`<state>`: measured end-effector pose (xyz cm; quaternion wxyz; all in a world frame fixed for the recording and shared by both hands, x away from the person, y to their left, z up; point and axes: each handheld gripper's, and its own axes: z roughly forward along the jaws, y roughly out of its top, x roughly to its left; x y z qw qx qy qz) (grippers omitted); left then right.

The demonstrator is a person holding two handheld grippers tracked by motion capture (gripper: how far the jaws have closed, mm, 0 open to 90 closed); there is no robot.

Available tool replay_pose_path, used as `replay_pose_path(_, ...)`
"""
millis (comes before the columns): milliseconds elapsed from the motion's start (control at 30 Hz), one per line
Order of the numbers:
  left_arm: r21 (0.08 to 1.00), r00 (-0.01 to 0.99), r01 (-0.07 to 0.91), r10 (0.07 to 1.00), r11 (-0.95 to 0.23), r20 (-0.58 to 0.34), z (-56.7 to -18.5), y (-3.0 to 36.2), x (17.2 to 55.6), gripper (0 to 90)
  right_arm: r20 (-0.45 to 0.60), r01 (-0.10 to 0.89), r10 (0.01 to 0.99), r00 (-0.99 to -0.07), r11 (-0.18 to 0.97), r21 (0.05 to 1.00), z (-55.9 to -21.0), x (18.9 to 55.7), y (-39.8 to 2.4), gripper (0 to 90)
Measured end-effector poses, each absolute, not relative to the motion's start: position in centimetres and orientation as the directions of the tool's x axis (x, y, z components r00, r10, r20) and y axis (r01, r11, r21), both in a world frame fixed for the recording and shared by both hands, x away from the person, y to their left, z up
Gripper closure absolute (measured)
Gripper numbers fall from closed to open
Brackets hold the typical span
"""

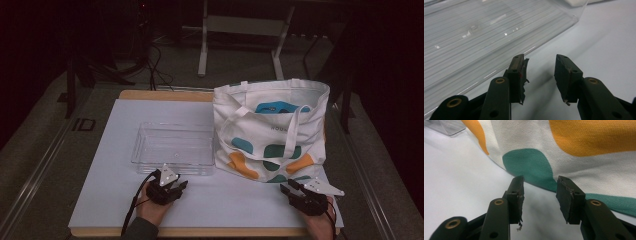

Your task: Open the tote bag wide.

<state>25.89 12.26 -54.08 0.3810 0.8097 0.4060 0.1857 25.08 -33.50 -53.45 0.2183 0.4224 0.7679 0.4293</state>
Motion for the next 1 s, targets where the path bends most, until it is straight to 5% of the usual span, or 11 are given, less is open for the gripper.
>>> replay_pose_path(1000, 0.761, 0.709, 0.438, 0.704, -0.479, 0.035, -51.5, 11.8, 25.6, 67.3, -0.020, 0.465, 0.841, -0.541, 0.319, 0.826, -51.2, 24.5, -33.4, 67.3)
